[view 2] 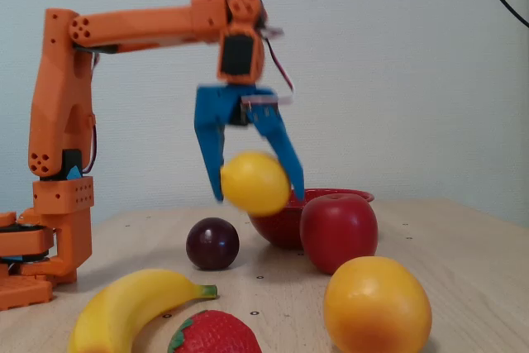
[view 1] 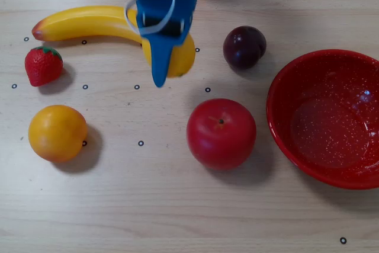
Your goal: Put the lemon in the red bowl.
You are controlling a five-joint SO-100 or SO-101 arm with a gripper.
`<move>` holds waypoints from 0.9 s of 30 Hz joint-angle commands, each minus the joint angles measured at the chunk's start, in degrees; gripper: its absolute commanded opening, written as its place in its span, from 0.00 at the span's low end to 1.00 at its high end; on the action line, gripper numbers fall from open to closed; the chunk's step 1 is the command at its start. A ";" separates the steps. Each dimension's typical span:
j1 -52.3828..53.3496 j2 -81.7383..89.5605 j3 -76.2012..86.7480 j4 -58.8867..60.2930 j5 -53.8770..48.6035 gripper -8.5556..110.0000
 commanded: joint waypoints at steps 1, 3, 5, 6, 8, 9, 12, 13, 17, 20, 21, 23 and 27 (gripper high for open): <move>2.99 8.96 -7.82 2.90 -2.55 0.07; 5.19 10.99 -10.55 4.48 -4.31 0.07; 8.00 12.83 -12.92 4.57 -5.63 0.07; 9.76 13.71 -13.97 4.04 -6.33 0.07; 13.36 15.64 -15.03 1.76 -7.29 0.07; 15.29 16.61 -15.03 0.18 -7.47 0.07; 20.92 19.51 -12.92 -6.06 -7.65 0.07; 22.59 20.57 -11.51 -8.53 -7.56 0.07; 28.30 23.03 -4.92 -17.93 -6.06 0.07; 31.99 23.29 0.18 -23.99 -2.72 0.07; 32.87 23.29 1.76 -26.37 -2.11 0.07; 34.63 23.29 5.27 -31.82 -0.97 0.07; 37.00 23.20 14.15 -44.12 2.55 0.07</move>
